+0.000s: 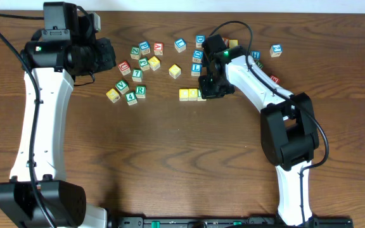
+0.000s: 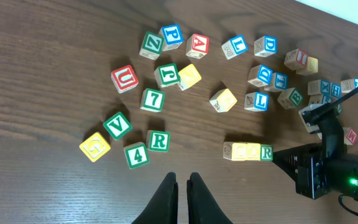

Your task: Spell out CORL

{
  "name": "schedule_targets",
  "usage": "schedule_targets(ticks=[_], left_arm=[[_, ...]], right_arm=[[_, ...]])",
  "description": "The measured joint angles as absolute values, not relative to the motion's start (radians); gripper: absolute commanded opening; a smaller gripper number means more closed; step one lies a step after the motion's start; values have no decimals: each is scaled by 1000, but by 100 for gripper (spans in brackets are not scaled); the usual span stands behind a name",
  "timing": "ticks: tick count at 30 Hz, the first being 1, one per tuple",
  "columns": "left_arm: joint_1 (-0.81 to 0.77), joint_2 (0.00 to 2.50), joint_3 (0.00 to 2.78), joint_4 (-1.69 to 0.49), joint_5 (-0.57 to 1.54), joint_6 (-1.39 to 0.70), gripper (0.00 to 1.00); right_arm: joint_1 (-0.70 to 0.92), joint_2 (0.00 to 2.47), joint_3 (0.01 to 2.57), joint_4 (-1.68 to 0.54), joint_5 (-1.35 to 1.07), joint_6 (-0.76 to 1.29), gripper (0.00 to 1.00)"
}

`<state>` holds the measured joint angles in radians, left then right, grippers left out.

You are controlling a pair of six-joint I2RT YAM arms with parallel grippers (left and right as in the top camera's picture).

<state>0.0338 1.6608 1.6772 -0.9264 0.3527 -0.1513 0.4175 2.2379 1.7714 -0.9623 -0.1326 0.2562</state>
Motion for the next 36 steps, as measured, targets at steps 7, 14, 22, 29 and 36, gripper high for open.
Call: schedule_targets(ticks=[7,14,22,29,36], left_arm=[[34,1661,1677,-926,353,-151,8],[34,1661,1677,-926,353,-151,8],[34,1661,1677,-924,353,-151,8],[34,1661,1677,-921,353,-151,8],[34,1661,1677,-920,353,-151,8]], right_arm=[[413,2238,1772,-952,-136,255,1],[397,2238,1796,-953,-138,248,1],[397,2238,1847,-929,-138,241,1],[420,2238,1847,-923,-141,241,1],[427,2238,1847,-1007,-192,241,1]])
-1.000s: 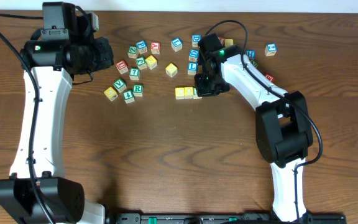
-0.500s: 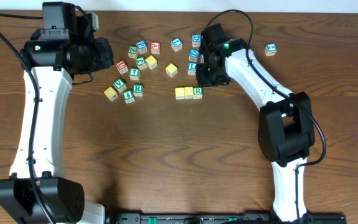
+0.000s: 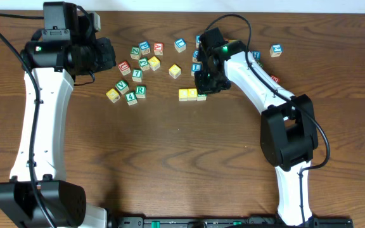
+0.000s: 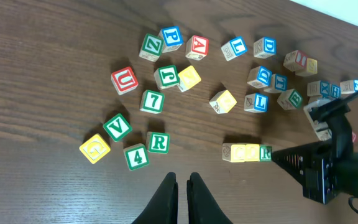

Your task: Spell out CORL

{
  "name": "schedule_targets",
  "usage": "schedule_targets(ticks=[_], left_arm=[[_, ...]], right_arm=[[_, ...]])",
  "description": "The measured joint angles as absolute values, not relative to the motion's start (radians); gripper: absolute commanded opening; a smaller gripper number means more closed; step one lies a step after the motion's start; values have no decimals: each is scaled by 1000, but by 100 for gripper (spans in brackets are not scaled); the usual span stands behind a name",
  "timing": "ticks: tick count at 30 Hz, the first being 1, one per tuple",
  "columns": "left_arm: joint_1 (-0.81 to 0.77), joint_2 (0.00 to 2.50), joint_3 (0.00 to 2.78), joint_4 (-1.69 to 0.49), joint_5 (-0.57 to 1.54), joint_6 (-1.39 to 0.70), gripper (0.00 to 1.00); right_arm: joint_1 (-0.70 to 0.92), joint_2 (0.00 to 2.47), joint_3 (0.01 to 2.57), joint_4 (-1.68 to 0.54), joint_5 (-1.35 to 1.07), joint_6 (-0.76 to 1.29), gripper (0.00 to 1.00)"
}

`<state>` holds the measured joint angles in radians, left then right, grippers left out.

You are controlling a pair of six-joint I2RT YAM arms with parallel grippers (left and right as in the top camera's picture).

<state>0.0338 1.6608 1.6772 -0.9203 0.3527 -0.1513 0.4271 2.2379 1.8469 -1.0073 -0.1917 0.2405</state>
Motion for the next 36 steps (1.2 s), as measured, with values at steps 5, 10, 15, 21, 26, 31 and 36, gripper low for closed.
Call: schedule_targets(ticks=[5,10,15,21,26,31,36], left_arm=[[34,1661,1677,-920,353,-151,8],[34,1661,1677,-920,353,-151,8],[34,1661,1677,-920,353,-151,8],[34,1661,1677,-924,353,-151,8],[34,1661,1677,-926,353,-151,8],[34,1661,1677,-928,353,-151,8],[34,1661,1677,-928,353,-151,8]], right_arm=[[427,2238,1847,-1052,-205,241,1],[430,2238,1847,-1087,-209,236,1],[445,2238,1847,-1070,-210,231,1],[463,2238,1847,-1058,-189,230,1],[477,2238,1847,-1050,-172,230,1],[495,2238,1833,-1043,-145,230,1],[506,2238,1794,-1028,-124,230,1]])
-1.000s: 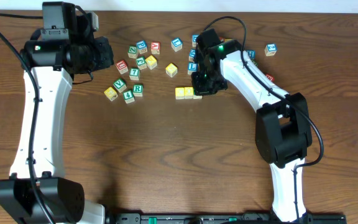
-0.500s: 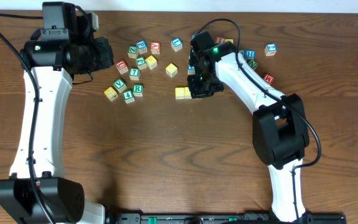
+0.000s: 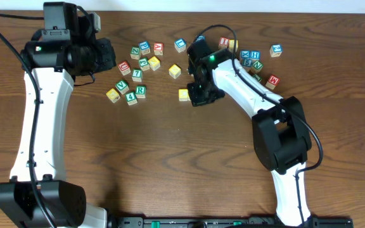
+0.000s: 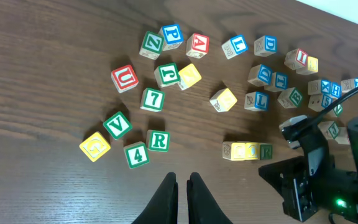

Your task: Spell out CORL

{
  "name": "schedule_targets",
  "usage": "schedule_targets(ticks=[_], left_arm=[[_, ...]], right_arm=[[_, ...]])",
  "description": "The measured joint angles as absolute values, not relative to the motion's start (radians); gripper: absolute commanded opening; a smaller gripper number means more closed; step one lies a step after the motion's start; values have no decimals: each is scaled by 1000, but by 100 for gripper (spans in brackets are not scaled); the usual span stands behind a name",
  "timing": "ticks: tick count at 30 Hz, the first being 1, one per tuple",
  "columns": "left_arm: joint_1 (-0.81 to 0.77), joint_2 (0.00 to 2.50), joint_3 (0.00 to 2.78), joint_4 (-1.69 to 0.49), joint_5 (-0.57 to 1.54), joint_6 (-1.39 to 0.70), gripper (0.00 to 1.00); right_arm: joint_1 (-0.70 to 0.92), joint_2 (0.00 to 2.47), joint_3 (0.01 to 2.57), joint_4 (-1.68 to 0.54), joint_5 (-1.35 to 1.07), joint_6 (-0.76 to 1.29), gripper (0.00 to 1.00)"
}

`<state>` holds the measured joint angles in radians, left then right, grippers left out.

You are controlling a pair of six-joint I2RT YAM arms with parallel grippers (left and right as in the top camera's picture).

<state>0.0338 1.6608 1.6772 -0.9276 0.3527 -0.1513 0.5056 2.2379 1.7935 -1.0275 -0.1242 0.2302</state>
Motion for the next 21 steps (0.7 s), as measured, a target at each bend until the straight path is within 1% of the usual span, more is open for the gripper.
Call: schedule_targets(ticks=[21], left_arm=[[34,1661,1677,-928,353,-151,8]], right_arm=[[508,2238,1790,-999,-70,230,1]])
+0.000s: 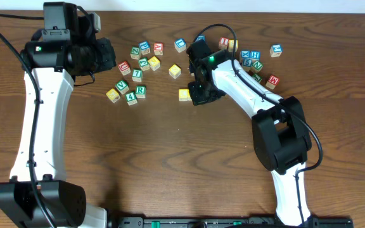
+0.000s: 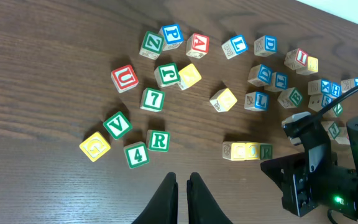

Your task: Spell out CORL

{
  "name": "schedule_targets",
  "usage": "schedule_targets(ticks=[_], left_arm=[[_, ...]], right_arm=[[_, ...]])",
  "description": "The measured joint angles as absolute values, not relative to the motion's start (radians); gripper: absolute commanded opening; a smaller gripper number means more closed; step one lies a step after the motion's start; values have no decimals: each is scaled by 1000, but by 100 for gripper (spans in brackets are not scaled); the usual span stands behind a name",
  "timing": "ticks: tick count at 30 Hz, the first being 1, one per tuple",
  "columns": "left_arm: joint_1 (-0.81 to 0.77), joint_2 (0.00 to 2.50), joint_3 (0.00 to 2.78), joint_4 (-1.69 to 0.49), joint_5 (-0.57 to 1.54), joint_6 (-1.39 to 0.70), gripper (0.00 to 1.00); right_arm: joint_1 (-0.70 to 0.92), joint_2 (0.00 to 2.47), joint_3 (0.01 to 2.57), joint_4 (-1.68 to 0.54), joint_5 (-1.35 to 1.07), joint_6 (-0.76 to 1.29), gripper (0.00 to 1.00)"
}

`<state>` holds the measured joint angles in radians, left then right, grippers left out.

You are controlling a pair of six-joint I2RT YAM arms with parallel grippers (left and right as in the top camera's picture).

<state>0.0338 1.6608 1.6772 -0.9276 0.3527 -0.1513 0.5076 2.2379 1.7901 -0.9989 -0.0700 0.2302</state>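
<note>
A row of three blocks lies mid-table: two yellow ones, then a green-lettered R at the right end. Overhead only its left yellow block shows, because my right gripper hangs over the rest. In the left wrist view its black body sits just right of and in front of the row; its fingers cannot be made out. Blue L blocks lie behind the row and farther back. My left gripper is shut, empty, high above the table's left part.
Loose letter blocks are scattered behind the row: a left cluster with red U, green 7, green R and green 4, and a right cluster by blue D. The right arm's cable loops over the back blocks.
My right gripper has shifted very slightly beside the row's right end. The three blocks lie as before and the left arm has not moved.
At first my right gripper stood at the right end of the three-block row, all three showing overhead. Then it was a little farther back and left. Later it hung over the row's right two blocks, and it stays there now. The left arm stayed still.
</note>
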Motion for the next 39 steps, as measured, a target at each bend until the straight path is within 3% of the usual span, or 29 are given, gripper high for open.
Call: schedule_targets(ticks=[32,34,39], left_arm=[[34,1661,1677,-928,353,-151,8],[34,1661,1677,-928,353,-151,8],[28,1661,1677,-924,353,-151,9]], right_arm=[[507,2233,1790,-983,-70,230,1],[507,2214,1790,-983,-70,230,3],[483,2082,1789,-976,-72,233,20]])
